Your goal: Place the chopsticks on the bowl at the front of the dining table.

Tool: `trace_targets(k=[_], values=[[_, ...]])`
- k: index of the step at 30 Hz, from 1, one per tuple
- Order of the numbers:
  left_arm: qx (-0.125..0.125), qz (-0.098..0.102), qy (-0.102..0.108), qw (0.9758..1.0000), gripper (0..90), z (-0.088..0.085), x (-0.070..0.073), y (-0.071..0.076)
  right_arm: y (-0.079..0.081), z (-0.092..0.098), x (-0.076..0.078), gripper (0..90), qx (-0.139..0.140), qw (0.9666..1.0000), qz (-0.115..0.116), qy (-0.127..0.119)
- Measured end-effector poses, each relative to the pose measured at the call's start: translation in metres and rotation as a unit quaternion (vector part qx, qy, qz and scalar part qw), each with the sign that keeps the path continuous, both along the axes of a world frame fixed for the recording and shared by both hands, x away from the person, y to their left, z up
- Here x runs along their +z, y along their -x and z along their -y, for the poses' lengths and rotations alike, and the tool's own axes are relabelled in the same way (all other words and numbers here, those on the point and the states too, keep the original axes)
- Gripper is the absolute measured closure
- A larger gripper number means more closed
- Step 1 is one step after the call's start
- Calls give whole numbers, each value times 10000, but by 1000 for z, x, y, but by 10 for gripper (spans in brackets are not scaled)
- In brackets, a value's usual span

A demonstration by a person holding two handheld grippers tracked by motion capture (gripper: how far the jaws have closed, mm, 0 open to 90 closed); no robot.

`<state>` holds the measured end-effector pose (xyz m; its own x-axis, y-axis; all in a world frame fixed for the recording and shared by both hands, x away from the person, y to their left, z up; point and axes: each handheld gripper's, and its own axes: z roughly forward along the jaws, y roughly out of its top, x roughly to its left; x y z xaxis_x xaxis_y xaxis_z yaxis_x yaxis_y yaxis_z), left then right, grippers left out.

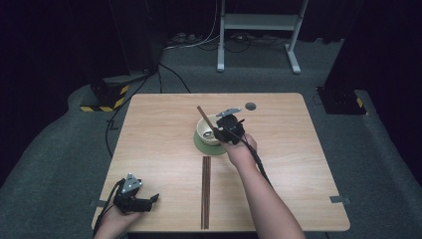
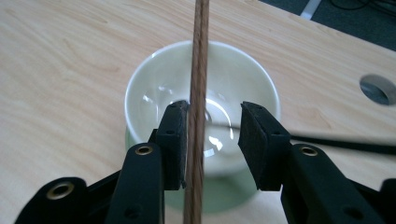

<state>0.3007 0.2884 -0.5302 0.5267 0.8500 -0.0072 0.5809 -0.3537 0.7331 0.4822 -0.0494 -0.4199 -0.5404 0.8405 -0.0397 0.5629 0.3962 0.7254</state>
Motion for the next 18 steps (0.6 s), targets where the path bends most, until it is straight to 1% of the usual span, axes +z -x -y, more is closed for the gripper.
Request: trace_targets(k=[1,3,4,5,6,7,8,9,10,12,13,14,16,17,18], values=[[-54,-1,2,10000,114,0,0,0,6,8,1,631,2,10000,0,-64],[-77,37,24,10000,144,0,1,2,18,24,0,630,-7,9998,66,-190],[-73,63,23,10000,162,1,1,2,24,31,-1,629,6,9998,105,-189],[-51,108,15,9999,197,1,2,3,30,38,-3,631,5,9997,187,-174],[-41,164,-7,9999,253,1,2,3,35,45,-5,641,53,9994,262,-202],[33,135,4,9999,303,1,3,3,41,51,-8,656,49,9991,332,-265],[233,33,106,9997,342,2,4,2,46,57,-10,693,80,9989,334,-318],[313,22,47,9995,377,4,5,0,50,62,-14,721,101,9986,378,-357],[328,8,12,9995,419,7,6,-1,53,67,-17,748,147,9984,337,-436],[353,-5,27,9994,491,10,7,-3,57,73,-23,783,217,9979,376,-480],[436,-37,-6,9990,561,17,9,-8,56,74,-25,795,263,9976,424,-476],[444,-40,-73,9990,619,21,10,-11,56,74,-27,808,293,9976,432,-449],[482,21,-160,9987,719,28,13,-18,55,73,-28,830,360,9967,572,-438],[506,-3,-162,9986,768,32,13,-22,55,73,-28,841,394,9964,599,-462],[583,-30,-110,9982,820,35,14,-26,55,74,-28,847,460,9956,645,-503]])
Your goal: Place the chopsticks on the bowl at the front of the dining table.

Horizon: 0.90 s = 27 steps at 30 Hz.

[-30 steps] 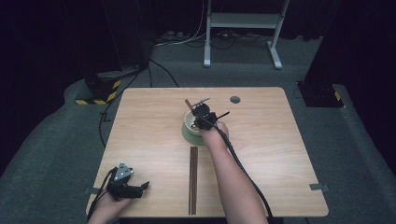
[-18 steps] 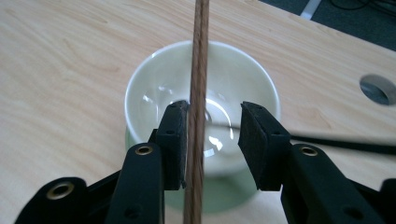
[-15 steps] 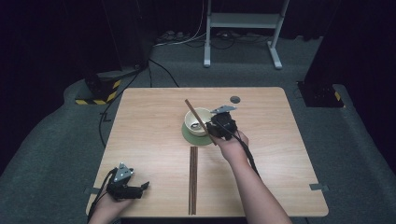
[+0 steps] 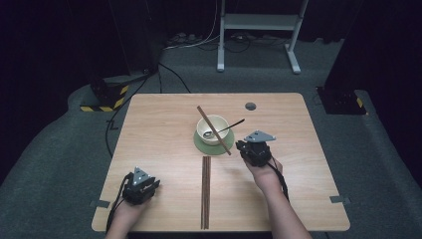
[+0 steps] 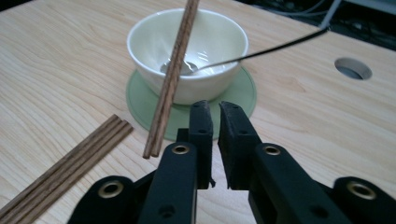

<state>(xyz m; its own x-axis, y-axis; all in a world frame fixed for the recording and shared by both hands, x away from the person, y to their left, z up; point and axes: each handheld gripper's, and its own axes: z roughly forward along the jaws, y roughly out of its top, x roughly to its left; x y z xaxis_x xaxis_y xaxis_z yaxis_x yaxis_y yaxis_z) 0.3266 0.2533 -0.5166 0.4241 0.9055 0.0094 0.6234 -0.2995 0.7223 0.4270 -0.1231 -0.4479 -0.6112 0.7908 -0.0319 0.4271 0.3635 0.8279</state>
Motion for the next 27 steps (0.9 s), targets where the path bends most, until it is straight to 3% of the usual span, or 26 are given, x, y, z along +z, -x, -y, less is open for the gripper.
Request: trace_targets(k=[2,4,7,10,12,16,18,21,27], values=[[206,-26,137,9997,874,6,-1,-9,1,-2,-1,854,93,9999,38,-105],[293,6,177,9994,896,14,-1,-18,0,-4,0,854,204,9998,66,-50],[333,167,176,9992,897,28,3,-30,1,-2,-5,854,186,9997,42,-150],[321,307,373,9983,896,44,9,-42,1,6,-9,862,170,9995,-69,-273],[169,348,424,9983,886,58,13,-50,3,10,-9,862,138,9994,-31,-324],[-70,322,317,9990,869,85,16,-65,4,14,-11,861,58,9993,-100,-369],[-102,377,421,9983,871,96,18,-72,5,13,-14,860,64,9994,-121,-323],[-248,622,376,9970,882,113,22,-80,6,11,-19,853,91,9996,-99,-254],[-391,857,447,9946,894,140,33,-87,6,10,-24,839,171,9991,-164,-340]])
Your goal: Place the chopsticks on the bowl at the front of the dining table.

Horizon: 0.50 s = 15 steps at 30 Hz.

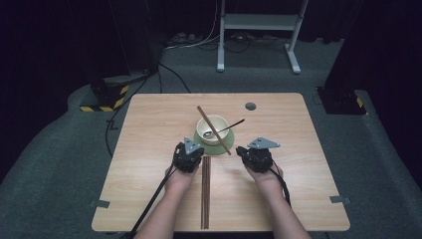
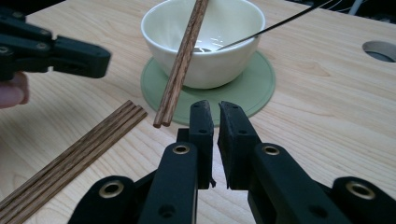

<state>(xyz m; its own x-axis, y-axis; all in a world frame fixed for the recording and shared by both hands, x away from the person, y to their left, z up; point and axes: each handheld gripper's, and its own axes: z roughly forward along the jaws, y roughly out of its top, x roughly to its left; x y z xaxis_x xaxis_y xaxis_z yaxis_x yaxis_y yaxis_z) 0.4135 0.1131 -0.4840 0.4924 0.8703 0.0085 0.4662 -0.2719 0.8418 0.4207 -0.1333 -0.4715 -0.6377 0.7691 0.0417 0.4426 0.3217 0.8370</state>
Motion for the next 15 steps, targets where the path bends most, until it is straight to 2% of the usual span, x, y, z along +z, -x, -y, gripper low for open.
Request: trace_targets(k=[4,6,9,13,15], values=[[-17,34,-79,10000,894,13,2,-5,1,-4,-2,839,60,10000,18,54],[13,64,13,10000,891,19,1,-7,2,-7,-2,833,115,9999,-4,60],[48,14,34,10000,889,26,2,-8,1,-7,-4,828,156,9999,-13,25],[98,119,54,9999,889,34,2,-8,2,-6,-3,829,135,9999,-30,23],[88,53,151,9998,883,35,2,-9,2,-7,-4,829,153,9999,-26,27]])
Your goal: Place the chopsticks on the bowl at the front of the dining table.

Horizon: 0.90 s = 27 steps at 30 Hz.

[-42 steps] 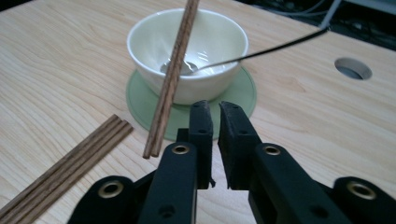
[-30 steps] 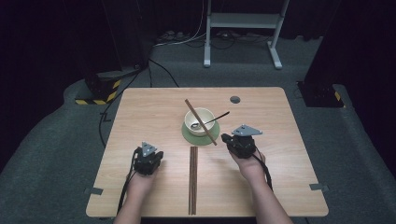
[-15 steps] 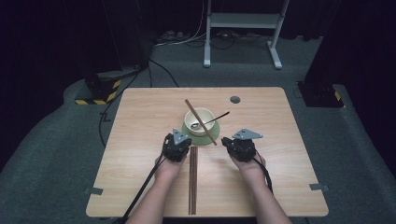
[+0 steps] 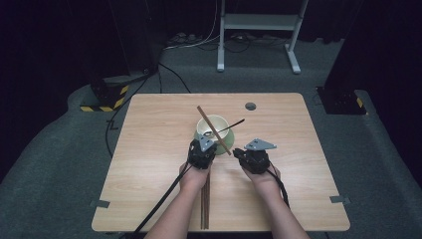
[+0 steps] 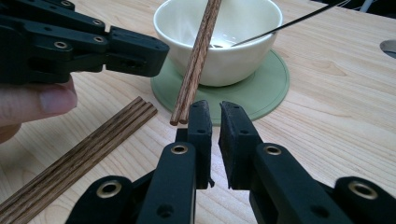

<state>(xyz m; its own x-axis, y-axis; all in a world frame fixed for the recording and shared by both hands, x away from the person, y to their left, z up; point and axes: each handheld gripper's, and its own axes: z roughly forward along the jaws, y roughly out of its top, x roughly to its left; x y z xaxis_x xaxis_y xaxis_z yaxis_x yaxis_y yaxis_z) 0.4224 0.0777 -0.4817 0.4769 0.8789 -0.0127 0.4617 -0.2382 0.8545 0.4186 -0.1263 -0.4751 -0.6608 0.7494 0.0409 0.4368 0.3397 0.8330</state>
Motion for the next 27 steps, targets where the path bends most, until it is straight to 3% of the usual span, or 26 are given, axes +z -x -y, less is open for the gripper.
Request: trace_targets(k=[17,27], values=[[89,-21,51,9999,864,-8,-1,0,5,-23,-6,823,263,9996,-38,82],[164,-31,130,9998,864,-13,-3,-2,3,-33,-6,824,374,9993,-71,-26]])
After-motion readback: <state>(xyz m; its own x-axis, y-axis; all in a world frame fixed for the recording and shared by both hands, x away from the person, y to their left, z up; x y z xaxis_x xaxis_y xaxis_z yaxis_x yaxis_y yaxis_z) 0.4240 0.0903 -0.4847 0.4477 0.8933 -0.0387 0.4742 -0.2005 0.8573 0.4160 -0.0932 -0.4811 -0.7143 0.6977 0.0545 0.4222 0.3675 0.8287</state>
